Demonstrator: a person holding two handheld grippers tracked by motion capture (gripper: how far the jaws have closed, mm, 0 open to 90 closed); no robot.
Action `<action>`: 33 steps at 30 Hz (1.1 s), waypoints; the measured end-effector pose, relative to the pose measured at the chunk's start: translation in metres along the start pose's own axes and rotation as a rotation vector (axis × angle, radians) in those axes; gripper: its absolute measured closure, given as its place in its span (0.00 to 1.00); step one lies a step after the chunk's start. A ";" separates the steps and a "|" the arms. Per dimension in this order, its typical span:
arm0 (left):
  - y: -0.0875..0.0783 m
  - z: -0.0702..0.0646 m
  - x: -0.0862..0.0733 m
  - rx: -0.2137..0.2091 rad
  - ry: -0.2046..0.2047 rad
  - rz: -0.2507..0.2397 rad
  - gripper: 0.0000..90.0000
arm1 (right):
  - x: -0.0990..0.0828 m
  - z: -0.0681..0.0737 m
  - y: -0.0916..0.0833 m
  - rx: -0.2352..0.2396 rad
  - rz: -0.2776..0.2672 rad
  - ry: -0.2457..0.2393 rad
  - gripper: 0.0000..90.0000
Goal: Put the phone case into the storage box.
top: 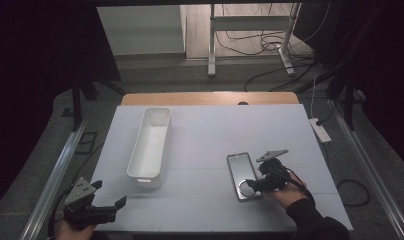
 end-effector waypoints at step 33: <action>0.000 0.000 0.000 0.000 0.003 -0.003 0.03 | -0.008 -0.003 0.002 0.055 0.098 -0.008 1.00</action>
Point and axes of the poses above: each handheld gripper's, and its own axes: y roughly forward along the jaws, x roughly out of its top, z roughly to its left, the point moved 2 cm from there along y, roughly forward along the jaws, and after that the axes turned 11 degrees about -z, right-handed, at the moved point
